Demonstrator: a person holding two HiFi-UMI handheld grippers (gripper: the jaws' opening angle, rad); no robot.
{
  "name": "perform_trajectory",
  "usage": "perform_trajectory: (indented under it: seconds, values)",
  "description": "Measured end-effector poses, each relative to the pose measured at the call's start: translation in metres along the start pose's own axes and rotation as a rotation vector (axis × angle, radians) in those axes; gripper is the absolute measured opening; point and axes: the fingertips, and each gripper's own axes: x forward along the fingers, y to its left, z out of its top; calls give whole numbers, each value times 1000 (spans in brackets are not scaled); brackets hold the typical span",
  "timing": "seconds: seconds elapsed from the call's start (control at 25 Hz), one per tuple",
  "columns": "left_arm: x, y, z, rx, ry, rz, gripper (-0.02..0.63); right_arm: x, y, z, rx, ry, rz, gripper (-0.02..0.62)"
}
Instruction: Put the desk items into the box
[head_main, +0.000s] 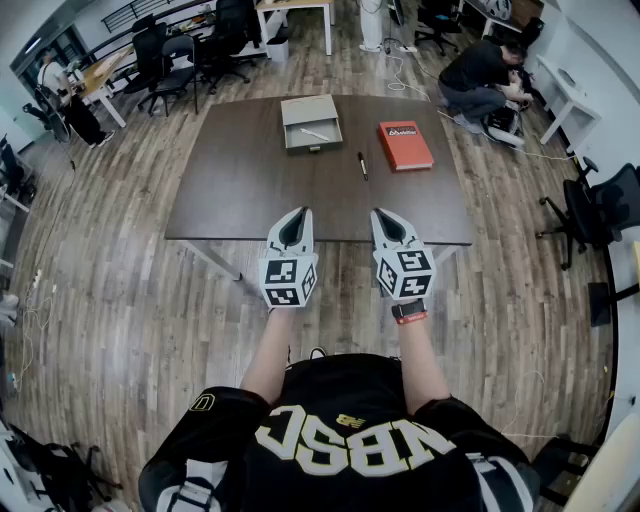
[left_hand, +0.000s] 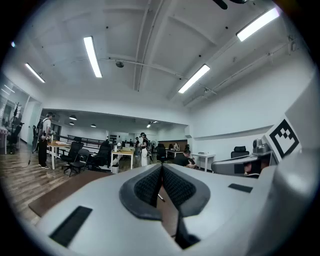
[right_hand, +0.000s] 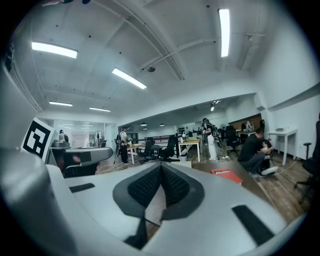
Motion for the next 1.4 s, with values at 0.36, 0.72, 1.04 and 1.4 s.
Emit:
perform_trajectory:
  seconds: [0.36, 0.72, 1.04, 1.4]
  values:
    - [-16, 30, 2, -18, -6, -2, 17, 14, 21, 2, 37, 10, -60, 9]
    - [-40, 62, -11, -127, 23, -11, 17, 21, 53, -12, 61, 27, -73, 9]
    - [-24, 77, -26, -135, 40, -22, 17, 54, 62, -22, 64, 54, -38, 9]
    - [80, 113, -29, -95, 40, -18, 17, 164, 18, -6, 76, 51, 15, 12]
